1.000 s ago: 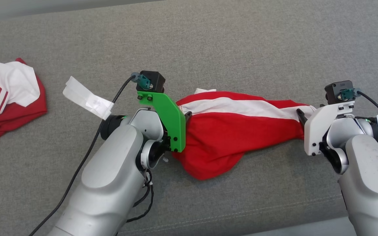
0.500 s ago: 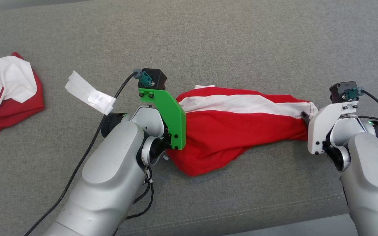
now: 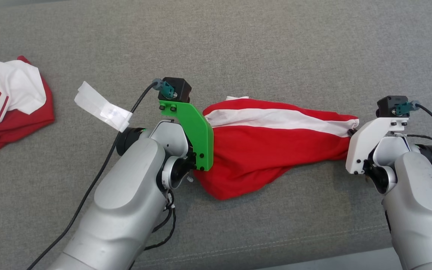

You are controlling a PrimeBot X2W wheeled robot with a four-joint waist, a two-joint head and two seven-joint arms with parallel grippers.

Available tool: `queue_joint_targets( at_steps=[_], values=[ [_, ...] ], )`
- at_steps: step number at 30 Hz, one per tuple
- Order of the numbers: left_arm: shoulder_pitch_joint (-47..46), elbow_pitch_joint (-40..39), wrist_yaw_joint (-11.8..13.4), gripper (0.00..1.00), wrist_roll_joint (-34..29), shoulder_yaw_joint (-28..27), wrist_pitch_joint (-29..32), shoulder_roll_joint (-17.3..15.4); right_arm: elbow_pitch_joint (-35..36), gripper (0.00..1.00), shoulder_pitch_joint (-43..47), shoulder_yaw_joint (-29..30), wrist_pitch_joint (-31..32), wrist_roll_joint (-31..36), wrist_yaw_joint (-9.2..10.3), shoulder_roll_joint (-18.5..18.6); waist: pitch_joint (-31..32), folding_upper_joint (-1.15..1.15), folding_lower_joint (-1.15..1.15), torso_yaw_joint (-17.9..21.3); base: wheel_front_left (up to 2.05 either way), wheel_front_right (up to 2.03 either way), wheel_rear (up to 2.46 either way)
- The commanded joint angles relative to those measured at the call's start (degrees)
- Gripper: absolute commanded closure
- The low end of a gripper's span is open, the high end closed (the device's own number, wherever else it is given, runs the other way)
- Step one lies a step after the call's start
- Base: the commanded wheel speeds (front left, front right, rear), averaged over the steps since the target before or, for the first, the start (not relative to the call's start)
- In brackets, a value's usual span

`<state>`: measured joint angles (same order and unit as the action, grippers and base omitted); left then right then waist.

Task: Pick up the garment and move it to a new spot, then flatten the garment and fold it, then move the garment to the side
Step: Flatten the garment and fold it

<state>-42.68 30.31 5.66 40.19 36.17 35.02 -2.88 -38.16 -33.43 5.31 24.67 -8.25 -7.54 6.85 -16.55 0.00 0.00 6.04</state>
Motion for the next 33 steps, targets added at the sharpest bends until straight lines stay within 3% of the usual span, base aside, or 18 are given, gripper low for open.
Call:
queue_joint_targets(
  at_steps=[1, 10, 19, 27, 33],
  values=[
    [-0.75, 0.23, -0.29, 1.0, 0.41, 0.06, -0.46, -0.36, -1.28, 1.0, 0.43, 0.15, 0.14, 0.13, 0.09, -0.09, 0.19, 0.0, 0.0, -0.02, 0.0, 0.0, 0.0],
    [-1.33, -0.74, -1.72, 1.0, 1.85, -1.79, -7.08, -0.25, 0.74, 1.0, -1.25, -0.26, -3.82, -4.04, 0.08, -0.56, 2.66, 0.0, 0.0, -0.43, 0.0, 0.0, 0.0],
    [-6.11, -3.33, -1.92, 1.0, 5.77, -9.11, -13.32, -1.54, 7.28, 1.0, -6.39, -2.99, -5.47, -12.27, 0.07, -1.74, 3.04, 0.0, 0.0, -0.75, 0.0, 0.0, 0.0],
    [-15.35, -1.64, -2.52, 1.0, 7.44, -15.42, -16.91, -4.49, 6.51, 1.0, -19.78, -10.42, -5.1, -15.91, 0.05, -3.0, -1.24, 0.0, 0.0, 0.74, 0.0, 0.0, 0.0],
    [-24.72, -2.05, -4.69, 1.0, 5.92, -18.55, -22.45, -7.23, 4.04, 1.0, -34.84, -15.76, -11.98, -12.29, 0.05, -2.03, -7.68, 0.0, 0.0, 2.0, 0.0, 0.0, 0.0]
  ],
)
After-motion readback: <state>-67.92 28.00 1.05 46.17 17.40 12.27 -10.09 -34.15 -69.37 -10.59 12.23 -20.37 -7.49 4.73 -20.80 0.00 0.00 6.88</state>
